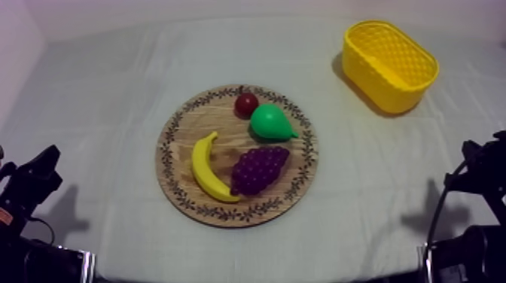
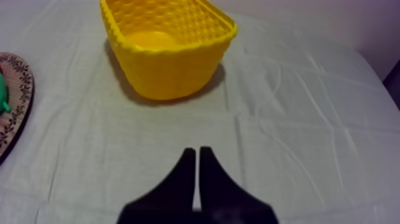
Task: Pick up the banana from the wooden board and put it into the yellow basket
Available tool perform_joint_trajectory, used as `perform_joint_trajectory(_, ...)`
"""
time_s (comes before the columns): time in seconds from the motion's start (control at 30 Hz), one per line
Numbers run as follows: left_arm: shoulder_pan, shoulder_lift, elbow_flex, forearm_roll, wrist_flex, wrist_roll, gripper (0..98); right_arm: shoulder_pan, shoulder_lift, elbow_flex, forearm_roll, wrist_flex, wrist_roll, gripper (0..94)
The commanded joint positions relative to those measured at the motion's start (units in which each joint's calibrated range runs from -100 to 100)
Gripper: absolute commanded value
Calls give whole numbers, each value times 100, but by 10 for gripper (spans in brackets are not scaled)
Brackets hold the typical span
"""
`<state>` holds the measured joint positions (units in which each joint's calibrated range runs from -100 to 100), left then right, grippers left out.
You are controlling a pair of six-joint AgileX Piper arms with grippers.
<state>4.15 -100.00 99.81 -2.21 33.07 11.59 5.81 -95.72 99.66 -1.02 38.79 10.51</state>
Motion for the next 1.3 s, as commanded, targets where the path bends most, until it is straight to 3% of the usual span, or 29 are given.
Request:
perform_joint_trajectory(0.0, 1, 0, -3, 4, -1, 1, 1, 1, -4, 0, 2, 0, 2, 3)
perform_joint_trajectory(1.0, 1, 0, -3, 4, -1, 1, 1, -3, -4, 0, 2, 0, 3, 4)
perform_joint_trajectory(1.27, 1, 0, -3, 4, -1, -1, 1, 73, -1, -3, 33, -16, -232, 6)
